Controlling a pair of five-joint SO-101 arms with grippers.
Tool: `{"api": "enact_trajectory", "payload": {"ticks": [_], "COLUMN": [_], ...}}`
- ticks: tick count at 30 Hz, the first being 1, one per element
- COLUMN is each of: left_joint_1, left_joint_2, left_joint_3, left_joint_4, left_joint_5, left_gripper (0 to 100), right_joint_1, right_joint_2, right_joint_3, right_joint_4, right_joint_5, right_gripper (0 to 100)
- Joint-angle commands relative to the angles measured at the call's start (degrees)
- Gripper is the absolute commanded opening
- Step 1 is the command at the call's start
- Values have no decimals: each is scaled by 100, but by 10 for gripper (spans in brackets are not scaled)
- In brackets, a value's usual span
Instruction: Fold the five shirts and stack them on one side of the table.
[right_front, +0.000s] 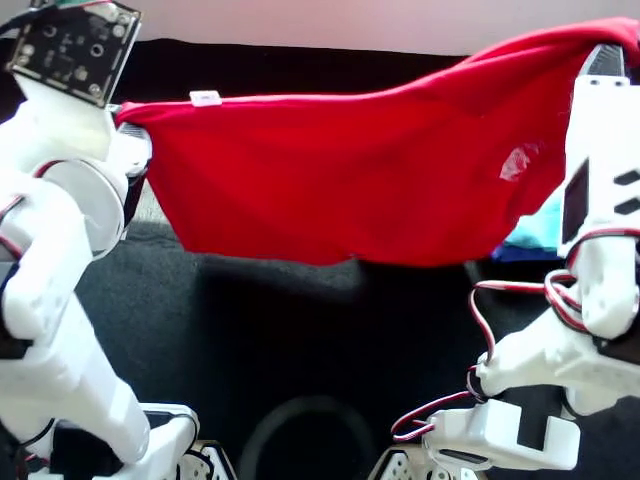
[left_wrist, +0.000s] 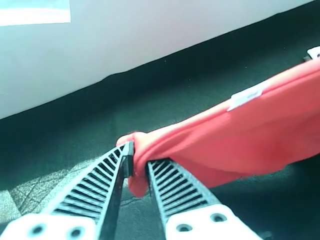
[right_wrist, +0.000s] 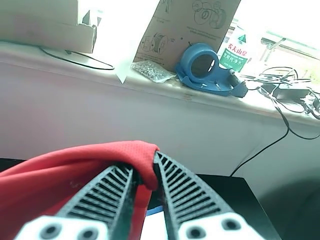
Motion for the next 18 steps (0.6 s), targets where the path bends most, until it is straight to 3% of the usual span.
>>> {"api": "enact_trajectory", "payload": {"ticks": [1, 18], "left_joint_1": [-57, -57], "left_joint_2": [-145, -1024], "left_joint_3": [-145, -145], "left_joint_4": [-308, -1424], "left_joint_5": [-18, 0], "left_gripper": [10, 10], "right_joint_1": [-57, -66], "right_joint_2": [22, -391], "right_joint_3": [-189, -303], "right_joint_4": [198, 637], "right_joint_5": [0, -747], "right_gripper": [6, 6]}}
